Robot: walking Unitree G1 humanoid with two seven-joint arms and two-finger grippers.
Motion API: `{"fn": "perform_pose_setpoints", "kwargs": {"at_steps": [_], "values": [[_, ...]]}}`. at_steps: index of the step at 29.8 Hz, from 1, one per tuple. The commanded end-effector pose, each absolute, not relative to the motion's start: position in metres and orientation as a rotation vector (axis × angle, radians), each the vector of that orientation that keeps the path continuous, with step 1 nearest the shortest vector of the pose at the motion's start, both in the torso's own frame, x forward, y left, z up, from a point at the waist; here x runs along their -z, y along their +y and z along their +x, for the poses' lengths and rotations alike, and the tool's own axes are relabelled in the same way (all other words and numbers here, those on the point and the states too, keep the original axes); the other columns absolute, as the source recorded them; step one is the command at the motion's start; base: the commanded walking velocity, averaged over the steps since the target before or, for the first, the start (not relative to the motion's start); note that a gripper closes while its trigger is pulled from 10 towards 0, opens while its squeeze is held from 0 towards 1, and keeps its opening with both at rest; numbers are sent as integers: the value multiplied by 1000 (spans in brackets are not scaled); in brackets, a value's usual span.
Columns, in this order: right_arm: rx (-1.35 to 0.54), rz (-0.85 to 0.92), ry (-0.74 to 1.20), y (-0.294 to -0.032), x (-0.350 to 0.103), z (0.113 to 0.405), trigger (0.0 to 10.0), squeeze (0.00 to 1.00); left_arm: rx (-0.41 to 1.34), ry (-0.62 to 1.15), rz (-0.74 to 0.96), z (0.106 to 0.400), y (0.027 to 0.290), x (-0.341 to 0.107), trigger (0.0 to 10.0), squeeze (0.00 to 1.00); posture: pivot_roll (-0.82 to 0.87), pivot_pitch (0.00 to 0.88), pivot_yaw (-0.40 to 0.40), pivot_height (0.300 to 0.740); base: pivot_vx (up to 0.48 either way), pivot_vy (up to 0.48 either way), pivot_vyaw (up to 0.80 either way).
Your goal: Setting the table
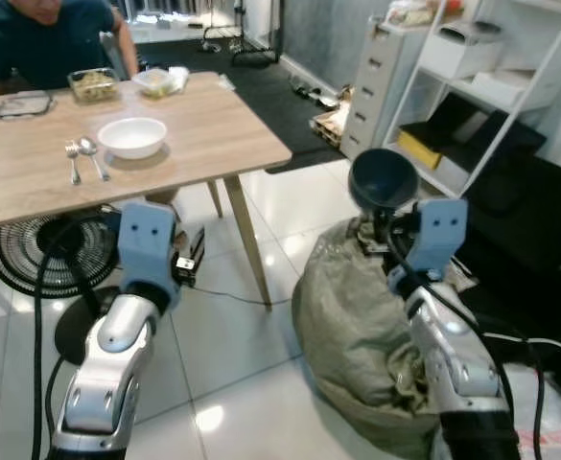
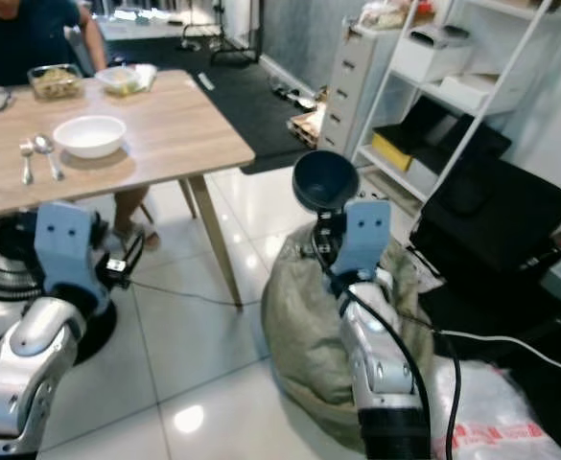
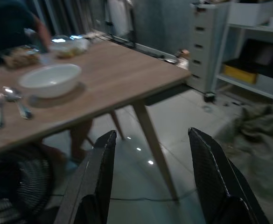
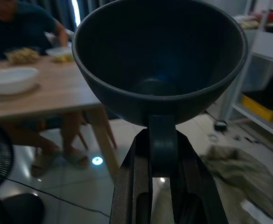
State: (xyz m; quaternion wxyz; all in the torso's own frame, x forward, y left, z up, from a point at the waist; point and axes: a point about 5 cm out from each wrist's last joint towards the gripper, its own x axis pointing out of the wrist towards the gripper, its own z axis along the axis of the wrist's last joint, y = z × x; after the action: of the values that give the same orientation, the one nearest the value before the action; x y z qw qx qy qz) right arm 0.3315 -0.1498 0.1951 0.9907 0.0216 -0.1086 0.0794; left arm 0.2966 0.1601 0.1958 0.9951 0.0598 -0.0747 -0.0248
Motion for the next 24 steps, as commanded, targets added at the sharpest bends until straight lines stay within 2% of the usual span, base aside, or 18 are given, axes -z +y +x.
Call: {"fn": "perform_pose_setpoints", "kwargs": {"at_steps": [1,24], "values": [[-205,55,-239,-140,-199,331,10000,0,21,-136,137,297,165,-192,10000,0,51,0,44,740,480,0,0],[-276,75,-260,-127,-201,330,10000,0,21,-144,133,298,164,-192,10000,0,62,0,51,740,480,0,0]]}}
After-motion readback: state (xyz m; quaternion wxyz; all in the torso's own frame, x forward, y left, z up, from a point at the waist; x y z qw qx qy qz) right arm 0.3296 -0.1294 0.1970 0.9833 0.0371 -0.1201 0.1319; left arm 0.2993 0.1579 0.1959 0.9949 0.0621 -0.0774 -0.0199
